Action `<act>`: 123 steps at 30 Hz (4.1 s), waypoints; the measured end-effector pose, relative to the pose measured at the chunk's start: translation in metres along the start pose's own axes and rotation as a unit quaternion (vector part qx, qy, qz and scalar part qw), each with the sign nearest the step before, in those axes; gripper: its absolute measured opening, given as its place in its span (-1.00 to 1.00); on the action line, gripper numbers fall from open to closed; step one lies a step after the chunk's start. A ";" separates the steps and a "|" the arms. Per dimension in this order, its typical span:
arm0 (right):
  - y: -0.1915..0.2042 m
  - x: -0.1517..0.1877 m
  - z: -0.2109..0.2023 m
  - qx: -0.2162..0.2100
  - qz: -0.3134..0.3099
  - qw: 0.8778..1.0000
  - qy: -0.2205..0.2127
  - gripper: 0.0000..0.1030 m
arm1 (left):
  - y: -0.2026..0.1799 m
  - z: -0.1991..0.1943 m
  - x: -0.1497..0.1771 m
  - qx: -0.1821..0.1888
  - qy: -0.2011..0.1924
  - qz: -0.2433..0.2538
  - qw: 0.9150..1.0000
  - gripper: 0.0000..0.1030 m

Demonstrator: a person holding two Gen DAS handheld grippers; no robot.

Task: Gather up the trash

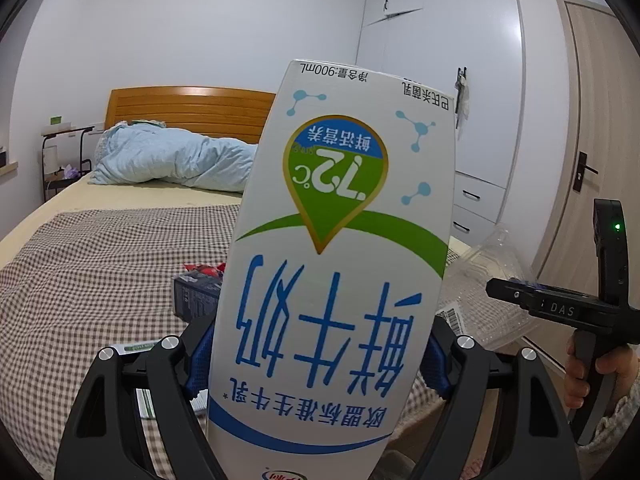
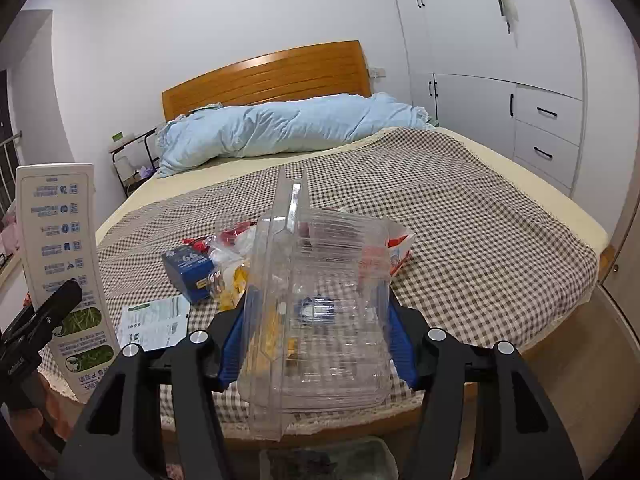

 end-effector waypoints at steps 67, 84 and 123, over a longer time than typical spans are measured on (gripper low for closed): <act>-0.047 0.199 -0.017 -0.038 0.018 0.996 0.083 0.12 | -0.048 -0.004 0.189 -0.003 0.188 0.059 0.980 0.50; -0.054 0.230 0.002 -0.030 0.031 0.993 0.113 0.12 | -0.046 0.013 0.211 -0.013 0.241 0.081 0.967 0.50; -0.101 0.261 0.023 0.034 0.112 0.975 0.188 0.12 | -0.046 0.134 0.354 -0.012 0.372 0.255 0.892 0.49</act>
Point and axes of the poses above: each gripper's, at about its wrist camera, not at the fingertips, and z roughly the way its jaws point, y to its left, x to its underside, the point moved 6 cm from there along z, roughly the way its jaws point, and after that the axes turned 13 degrees about -z, right-handed, at the moved point
